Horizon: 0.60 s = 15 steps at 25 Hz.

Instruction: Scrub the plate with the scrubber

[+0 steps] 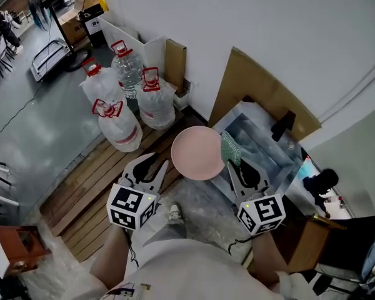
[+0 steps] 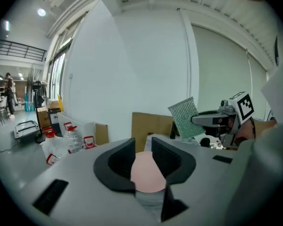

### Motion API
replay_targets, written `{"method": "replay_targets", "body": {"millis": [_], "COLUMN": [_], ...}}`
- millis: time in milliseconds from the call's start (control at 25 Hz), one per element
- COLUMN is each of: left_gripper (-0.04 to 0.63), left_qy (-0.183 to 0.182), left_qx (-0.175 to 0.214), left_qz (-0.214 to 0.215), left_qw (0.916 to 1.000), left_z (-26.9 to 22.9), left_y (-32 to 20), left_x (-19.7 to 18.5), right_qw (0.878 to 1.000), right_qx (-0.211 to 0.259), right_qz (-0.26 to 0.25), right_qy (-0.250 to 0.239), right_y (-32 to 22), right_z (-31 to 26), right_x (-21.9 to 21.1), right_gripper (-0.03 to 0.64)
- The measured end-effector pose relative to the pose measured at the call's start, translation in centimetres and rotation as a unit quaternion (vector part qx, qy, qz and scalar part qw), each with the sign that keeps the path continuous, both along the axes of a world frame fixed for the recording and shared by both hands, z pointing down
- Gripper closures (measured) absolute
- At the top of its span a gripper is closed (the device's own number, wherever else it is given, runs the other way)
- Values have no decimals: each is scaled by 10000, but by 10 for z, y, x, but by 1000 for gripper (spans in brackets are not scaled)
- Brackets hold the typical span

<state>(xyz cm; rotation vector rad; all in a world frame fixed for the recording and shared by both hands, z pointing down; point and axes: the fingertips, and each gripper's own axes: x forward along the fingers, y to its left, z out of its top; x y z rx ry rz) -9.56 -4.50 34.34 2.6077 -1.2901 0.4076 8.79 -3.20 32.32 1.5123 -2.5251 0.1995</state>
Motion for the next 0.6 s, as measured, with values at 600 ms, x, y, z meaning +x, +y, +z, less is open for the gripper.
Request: {"method": "replay_targets", "body": {"millis": [600], "left_gripper": [407], "left_qy": [278], "left_qx": [-1655], "left_qz": [438], "left_qw": [9848], "left_z": [129], "left_y": [-83], "left_x": [-16], "right_qw": [9891], "right_qx": [-1246], "right_qz": [334], "right_qy": [703], "right_y": [-87], "right_z": [112], "right_x": [-37], "right_gripper": [512]}}
